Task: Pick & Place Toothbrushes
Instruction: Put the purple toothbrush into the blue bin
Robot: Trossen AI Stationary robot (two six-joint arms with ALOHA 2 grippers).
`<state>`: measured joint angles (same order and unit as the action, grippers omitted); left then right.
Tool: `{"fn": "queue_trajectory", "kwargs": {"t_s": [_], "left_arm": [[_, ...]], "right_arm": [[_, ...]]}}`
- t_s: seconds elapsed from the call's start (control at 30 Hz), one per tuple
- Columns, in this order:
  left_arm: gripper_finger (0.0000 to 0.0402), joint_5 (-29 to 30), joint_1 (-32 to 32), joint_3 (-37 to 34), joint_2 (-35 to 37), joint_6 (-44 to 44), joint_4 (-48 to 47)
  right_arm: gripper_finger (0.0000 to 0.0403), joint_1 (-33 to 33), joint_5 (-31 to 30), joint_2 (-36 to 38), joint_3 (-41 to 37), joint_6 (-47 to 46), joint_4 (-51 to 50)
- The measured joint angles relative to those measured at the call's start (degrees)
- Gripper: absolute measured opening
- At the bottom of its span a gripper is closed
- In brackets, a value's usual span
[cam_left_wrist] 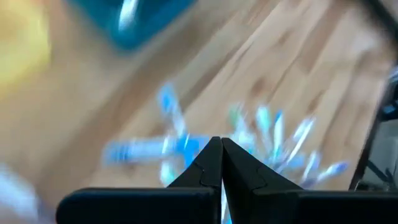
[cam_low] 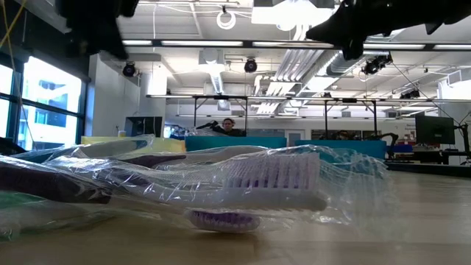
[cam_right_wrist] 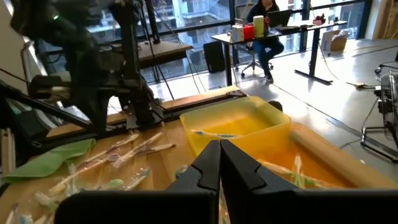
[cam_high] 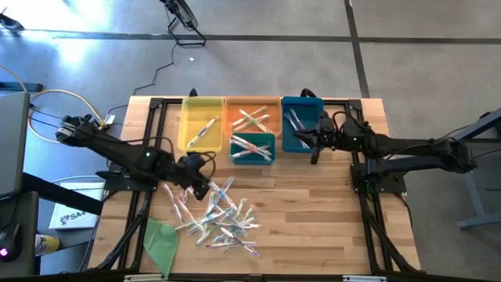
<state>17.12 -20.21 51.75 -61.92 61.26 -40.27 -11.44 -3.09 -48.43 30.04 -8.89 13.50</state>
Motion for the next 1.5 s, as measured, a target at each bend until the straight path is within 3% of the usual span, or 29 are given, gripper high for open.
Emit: {"fn": "queue_trajectory", "kwargs": {"t_s": [0.27, 0.6, 0.8, 0.87, 1.2, 1.33, 1.5], "left_arm": [[0.0000, -6.7, -1.6, 0.0, -4.0, 15.5, -8.5], [0.0000, -7.2, -1.6, 0.0, -4.4, 15.4, -7.5], [0.0000, -6.0, -1.5, 0.0, -4.4, 5.3, -10.2], [0.0004, -6.0, -1.5, 0.0, -4.4, 6.5, -11.8], [0.0098, -7.8, -1.5, 0.0, -6.7, 28.1, -13.3], [0.0137, -12.0, -1.5, 0.0, -9.4, 36.2, -13.3], [0.0172, -17.2, -1.5, 0.0, -13.5, 39.7, -13.0]], "right_arm": [[0.0002, 0.0, 0.2, -2.7, 0.0, 0.1, -0.2], [0.0002, 0.0, 0.3, -4.3, 0.0, 0.1, 0.0], [0.0002, 0.0, -0.2, -4.3, 0.0, -1.0, 0.5], [0.0002, 0.0, -1.3, -4.3, 0.0, -1.7, 1.0], [0.0002, 0.0, -3.7, -4.3, 0.0, 1.5, 2.6], [0.0002, 0.0, 0.7, -4.3, 0.0, 1.6, 2.0], [0.0002, 0.0, 5.3, -4.3, 0.0, 1.6, 1.7]]}}
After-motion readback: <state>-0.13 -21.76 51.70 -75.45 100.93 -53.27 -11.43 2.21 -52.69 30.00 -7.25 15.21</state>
